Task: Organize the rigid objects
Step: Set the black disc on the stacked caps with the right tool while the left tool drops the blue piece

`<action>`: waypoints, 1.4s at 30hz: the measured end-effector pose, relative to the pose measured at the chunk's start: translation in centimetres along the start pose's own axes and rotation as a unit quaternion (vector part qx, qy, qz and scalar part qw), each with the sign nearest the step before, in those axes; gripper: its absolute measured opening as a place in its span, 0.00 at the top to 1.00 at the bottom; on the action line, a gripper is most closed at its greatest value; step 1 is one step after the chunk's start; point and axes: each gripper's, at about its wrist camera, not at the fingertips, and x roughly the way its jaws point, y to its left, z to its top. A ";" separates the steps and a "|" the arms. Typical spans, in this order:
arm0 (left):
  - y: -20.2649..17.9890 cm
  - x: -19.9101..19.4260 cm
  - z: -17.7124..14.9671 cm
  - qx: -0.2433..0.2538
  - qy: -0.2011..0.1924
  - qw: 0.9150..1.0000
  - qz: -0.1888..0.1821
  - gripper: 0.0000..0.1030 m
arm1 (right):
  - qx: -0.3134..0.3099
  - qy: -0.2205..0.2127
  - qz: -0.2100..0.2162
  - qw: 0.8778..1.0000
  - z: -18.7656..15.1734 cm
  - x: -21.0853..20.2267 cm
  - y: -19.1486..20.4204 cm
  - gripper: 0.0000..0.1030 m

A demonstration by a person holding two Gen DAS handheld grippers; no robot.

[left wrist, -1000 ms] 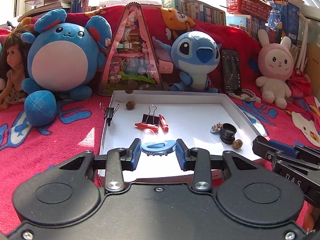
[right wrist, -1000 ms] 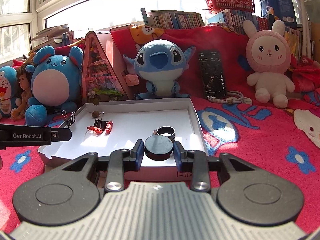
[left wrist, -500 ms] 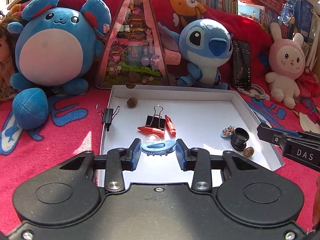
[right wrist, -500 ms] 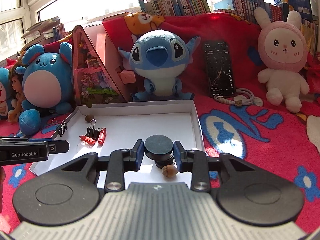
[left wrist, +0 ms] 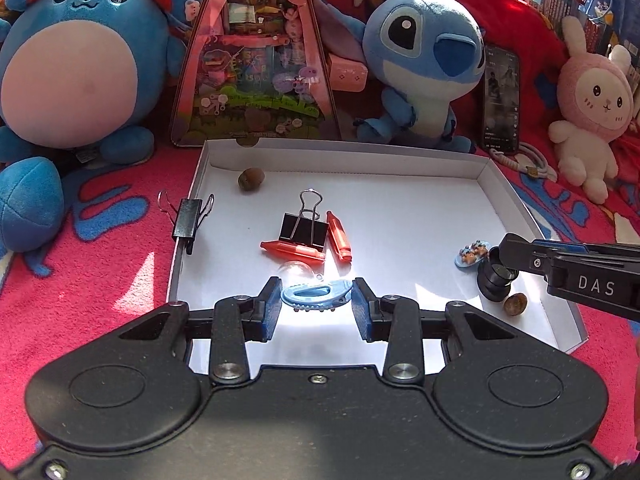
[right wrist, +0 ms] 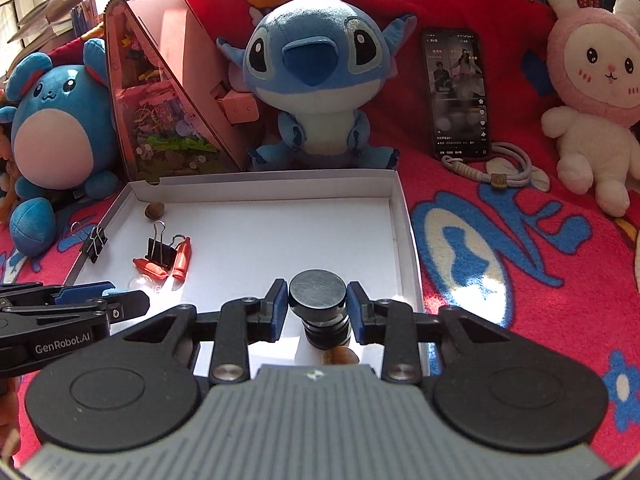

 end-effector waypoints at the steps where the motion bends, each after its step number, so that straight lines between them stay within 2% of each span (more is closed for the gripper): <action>1: 0.0 0.2 0.0 0.000 0.001 1.000 0.001 0.65 | -0.001 0.001 -0.001 1.000 0.0 0.1 0.0 0.63; 22: 0.2 1.9 -0.2 0.005 -0.008 1.000 0.022 0.65 | -0.018 0.021 -0.012 1.000 0.1 1.2 0.2 0.64; 35: 0.4 2.1 -0.2 -0.001 -0.019 0.999 0.030 0.65 | -0.015 0.023 -0.012 1.000 -0.3 1.4 0.1 0.60; 37: 0.3 2.0 -0.3 -0.001 -0.021 0.999 0.031 0.65 | -0.015 0.022 -0.011 1.000 -0.5 1.5 0.1 0.57; 38: 0.3 2.0 -0.3 0.000 -0.021 0.999 0.031 0.64 | -0.015 0.021 -0.011 1.000 -0.5 1.5 0.0 0.50; 42: 0.3 1.9 -0.3 0.000 -0.023 0.999 0.036 0.53 | -0.017 0.018 -0.008 1.000 -0.6 1.5 0.0 0.45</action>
